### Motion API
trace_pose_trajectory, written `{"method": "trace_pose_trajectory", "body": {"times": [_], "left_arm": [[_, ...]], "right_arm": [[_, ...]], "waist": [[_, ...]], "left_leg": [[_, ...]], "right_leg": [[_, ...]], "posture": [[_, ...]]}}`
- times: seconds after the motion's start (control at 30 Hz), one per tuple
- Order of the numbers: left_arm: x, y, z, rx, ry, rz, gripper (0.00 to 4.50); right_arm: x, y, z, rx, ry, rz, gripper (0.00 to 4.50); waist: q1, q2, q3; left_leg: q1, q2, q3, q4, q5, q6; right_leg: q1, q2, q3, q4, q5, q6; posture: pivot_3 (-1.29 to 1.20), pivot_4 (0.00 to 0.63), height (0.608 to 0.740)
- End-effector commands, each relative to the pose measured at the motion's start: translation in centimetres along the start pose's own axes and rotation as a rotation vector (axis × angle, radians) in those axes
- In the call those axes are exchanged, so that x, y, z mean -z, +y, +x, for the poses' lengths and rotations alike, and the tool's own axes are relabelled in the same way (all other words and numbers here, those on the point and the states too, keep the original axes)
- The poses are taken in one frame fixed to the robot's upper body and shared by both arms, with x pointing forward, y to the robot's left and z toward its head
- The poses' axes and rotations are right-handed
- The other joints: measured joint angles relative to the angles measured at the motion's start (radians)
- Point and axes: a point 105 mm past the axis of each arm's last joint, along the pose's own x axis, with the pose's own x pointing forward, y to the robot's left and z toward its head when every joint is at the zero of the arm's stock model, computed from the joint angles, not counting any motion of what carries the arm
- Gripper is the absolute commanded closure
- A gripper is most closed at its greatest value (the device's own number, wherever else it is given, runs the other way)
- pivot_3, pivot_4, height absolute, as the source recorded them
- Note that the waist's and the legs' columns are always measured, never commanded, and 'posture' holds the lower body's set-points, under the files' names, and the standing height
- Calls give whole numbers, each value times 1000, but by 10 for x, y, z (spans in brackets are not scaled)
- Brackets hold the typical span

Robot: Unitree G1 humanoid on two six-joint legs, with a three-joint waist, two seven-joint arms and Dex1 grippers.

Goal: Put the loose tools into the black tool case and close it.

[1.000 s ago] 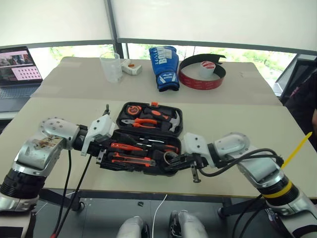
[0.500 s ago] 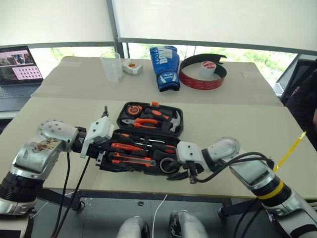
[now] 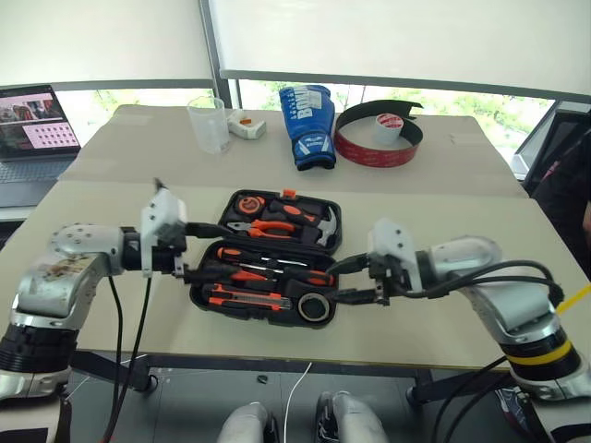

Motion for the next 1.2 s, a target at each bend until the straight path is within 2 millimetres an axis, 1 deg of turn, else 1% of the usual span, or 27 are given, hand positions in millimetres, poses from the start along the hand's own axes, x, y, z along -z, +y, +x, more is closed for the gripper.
{"method": "trace_pose_trajectory", "body": {"times": [0.03, 0.07, 0.1, 0.13, 0.17, 0.2, 0.23, 0.27, 0.4, 0.47, 0.53, 0.57, 0.63, 0.7, 0.73, 0.8, 0.87, 1.0, 1.13, 1.2], "left_arm": [[20, 28, -29, -194, 73, 13, 2223], [26, 32, -32, -222, 98, 23, 2724], [31, 34, -34, -241, 119, 33, 3007], [38, 36, -34, -253, 145, 47, 3432], [43, 38, -33, -259, 166, 59, 3778], [48, 39, -31, -258, 188, 75, 3982], [51, 39, -28, -252, 197, 90, 4383], [52, 39, -24, -247, 198, 93, 4484], [61, 43, -1, -243, 225, 96, 4484], [62, 39, 11, -218, 219, 93, 4484], [60, 31, 22, -172, 183, 82, 4484], [59, 29, 25, -157, 170, 79, 4484], [51, 12, 34, -70, 110, 47, 4484], [44, -2, 38, 2, 75, 20, 4484], [41, -9, 39, 35, 63, 3, 4484], [38, -33, 39, 147, 68, 2, 4484], [38, -47, 38, 198, 87, 9, 4484], [38, -52, 36, 190, 96, 6, 4484], [50, -47, 24, 148, 144, 0, 4484], [55, -43, 18, 123, 163, -2, 4484]], "right_arm": [[6, -19, -12, 133, -12, -14, 3679], [11, -21, -13, 150, -9, -8, 4137], [15, -22, -13, 162, -3, -8, 4399], [20, -23, -13, 169, 8, -14, 4500], [25, -24, -12, 171, 19, -23, 4500], [28, -24, -11, 171, 25, -28, 4500], [31, -24, -10, 170, 27, -30, 4500], [32, -25, -9, 171, 26, -32, 4500], [40, -32, -5, 189, 56, -62, 4500], [44, -34, -2, 198, 79, -89, 4500], [46, -34, 0, 192, 92, -107, 4500], [46, -34, 1, 188, 93, -111, 4500], [46, -34, 3, 186, 94, -121, 4500], [44, -33, 5, 184, 84, -129, 4500], [41, -32, 5, 176, 67, -133, 4500], [32, -21, 6, 121, 16, -140, 4500], [32, -10, 4, 74, 12, -142, 4500], [37, 2, 0, 29, 35, -144, 4500], [44, 13, -6, 10, 61, -137, 4500], [46, 14, -8, 17, 72, -135, 4500]], "waist": [[-1, 0, 0], [1, 0, 0], [3, 0, 0], [4, 0, 0], [6, 0, 0], [8, 0, 0], [11, 0, 0], [11, 0, 0], [12, 0, 0], [7, 0, 0], [2, 0, 0], [-1, 0, 0], [-3, 0, 1], [-2, 0, 1], [1, 0, 1], [5, 0, 1], [5, 0, 1], [7, 0, 1], [6, 0, 1], [5, 0, 1]], "left_leg": [[0, 0, 0, 0, 0, 0], [0, 0, 0, -1, 0, 0], [0, 0, 0, -1, 0, -1], [0, 0, 0, 0, -2, -3], [0, 0, 0, 0, -3, -5], [-1, 0, 0, 0, -4, -8], [0, 0, 0, 0, -5, -8], [0, 0, 0, -1, -5, -8], [-1, 0, 1, 0, -5, -8], [-1, 0, 1, 0, -4, -7], [-1, 0, 2, 0, -1, -1], [-1, 0, 2, 0, -1, -1], [-1, 0, 2, -1, -1, -1], [-1, 0, 2, 0, 0, 0], [-1, 0, 2, 0, 0, 0], [-2, 0, 1, 0, -1, 0], [-3, 0, 1, 0, -1, 0], [-4, 0, 0, 0, -1, 0], [-4, 0, 0, 0, -1, -1], [-3, 0, 0, 0, -1, -1]], "right_leg": [[0, 0, 0, 0, 0, 0], [0, 0, 0, 0, 0, 0], [-1, 0, 0, 0, 0, 0], [-1, 0, 0, 0, 0, 0], [-1, 0, 0, 0, 0, 0], [-1, -1, -1, 0, 0, 0], [-1, -2, -1, 0, 0, 0], [0, -2, -1, 0, 0, 0], [-1, -2, -1, 0, 0, 0], [0, -2, -1, 0, 0, 0], [-1, -2, -1, 0, 0, 0], [-1, -2, -1, 1, 0, 0], [-1, -2, -1, 1, 0, 0], [-1, -2, -1, 1, 0, 0], [-1, -2, -1, 1, 0, 0], [-1, -2, -1, 0, 0, 0], [-2, -2, -1, -1, 0, 0], [-2, -2, -2, -1, 0, 0], [-2, -2, -2, -1, 0, 0], [-2, -2, -2, -1, 0, 0]], "posture": [[0, 150, 727], [0, 150, 727], [0, 150, 727], [0, 150, 727], [0, 150, 727], [0, 150, 727], [0, 150, 727], [0, 150, 727], [0, 150, 727], [0, 150, 727], [0, 150, 727], [0, 150, 727], [0, 150, 727], [0, 150, 727], [0, 150, 727], [0, 150, 727], [0, 150, 727], [0, 150, 727], [0, 150, 727], [0, 150, 727]]}}
